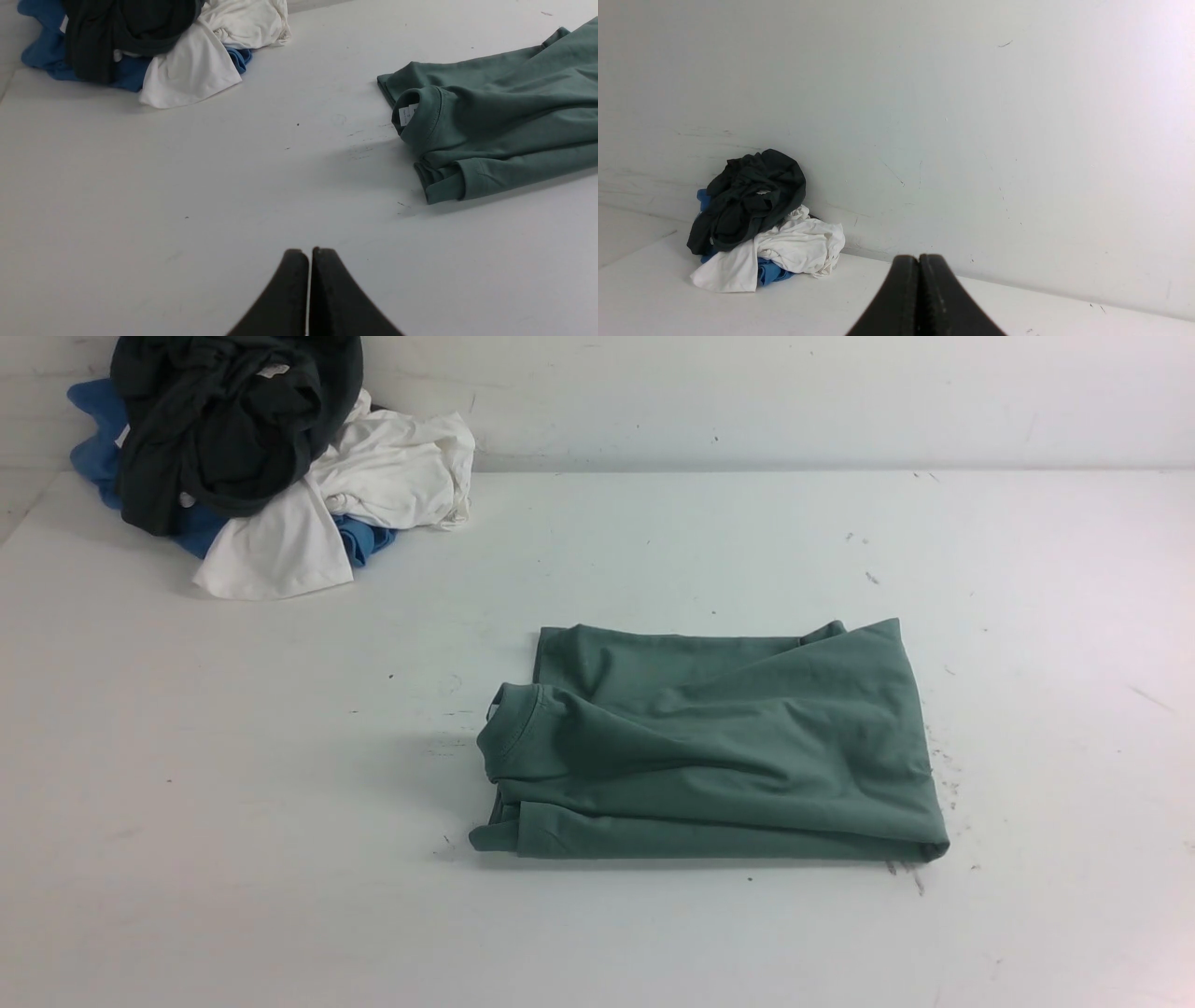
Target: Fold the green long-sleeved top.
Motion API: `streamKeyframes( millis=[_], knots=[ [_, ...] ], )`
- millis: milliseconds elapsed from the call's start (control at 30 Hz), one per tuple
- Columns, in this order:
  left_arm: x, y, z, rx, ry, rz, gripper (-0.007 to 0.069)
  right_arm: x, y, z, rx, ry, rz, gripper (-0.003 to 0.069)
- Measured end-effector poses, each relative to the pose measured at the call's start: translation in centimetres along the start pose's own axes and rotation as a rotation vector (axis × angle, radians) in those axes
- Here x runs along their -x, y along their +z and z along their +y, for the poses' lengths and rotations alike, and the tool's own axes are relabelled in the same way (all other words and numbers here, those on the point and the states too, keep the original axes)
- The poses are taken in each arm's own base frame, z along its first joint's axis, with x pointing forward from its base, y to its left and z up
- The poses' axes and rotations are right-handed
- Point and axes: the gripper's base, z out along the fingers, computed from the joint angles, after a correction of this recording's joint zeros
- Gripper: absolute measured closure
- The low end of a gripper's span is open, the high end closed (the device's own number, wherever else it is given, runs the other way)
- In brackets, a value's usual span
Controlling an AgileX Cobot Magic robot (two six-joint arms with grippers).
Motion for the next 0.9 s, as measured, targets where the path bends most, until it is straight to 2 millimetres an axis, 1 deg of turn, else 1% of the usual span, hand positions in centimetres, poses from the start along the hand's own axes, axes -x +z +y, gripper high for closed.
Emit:
streamKeyframes(
  millis=[367,467,533,567,600,633,667,767,800,833,867,900],
  knots=[
    [0.0,0.0,0.0,0.000,0.000,0.000,0.0631,0.0,0.0,0.0,0.000,0.000,0.000,0.0673],
    [0.0,0.0,0.0,0.000,-0.001,0.000,0.0631,-0.6,0.1,0.0,-0.006,-0.004,-0.004,0.0673],
    [0.0,0.0,0.0,0.000,-0.001,0.000,0.0631,-1.7,0.0,-0.1,-0.018,-0.008,-0.006,0.0673],
    [0.0,0.0,0.0,0.000,-0.001,0.000,0.0631,-1.9,0.0,-0.1,-0.021,-0.008,-0.011,0.0673],
    [0.0,0.0,0.0,0.000,-0.001,-0.001,0.0631,-3.5,-0.3,-0.3,-0.050,-0.021,-0.008,0.0673],
    [0.0,0.0,0.0,0.000,-0.001,-0.001,0.0631,-4.1,-0.4,-0.4,-0.065,-0.027,-0.011,0.0673],
    [0.0,0.0,0.0,0.000,-0.001,-0.001,0.0631,-5.4,-0.6,-0.5,-0.091,-0.037,-0.005,0.0673],
    [0.0,0.0,0.0,0.000,-0.001,-0.001,0.0631,-9.9,-1.4,-1.0,-0.184,-0.085,0.054,0.0673],
    [0.0,0.0,0.0,0.000,-0.001,-0.001,0.0631,-9.9,-1.5,-1.0,-0.191,-0.089,0.049,0.0673],
    [0.0,0.0,0.0,0.000,-0.001,-0.001,0.0631,-11.9,-2.0,-1.1,-0.233,-0.095,0.076,0.0673],
    [0.0,0.0,0.0,0.000,-0.001,-0.001,0.0631,-12.8,-2.1,-1.2,-0.244,-0.095,0.093,0.0673],
    [0.0,0.0,0.0,0.000,-0.001,-0.001,0.0631,-14.6,-2.6,-1.3,-0.288,-0.098,0.113,0.0673]
  ],
)
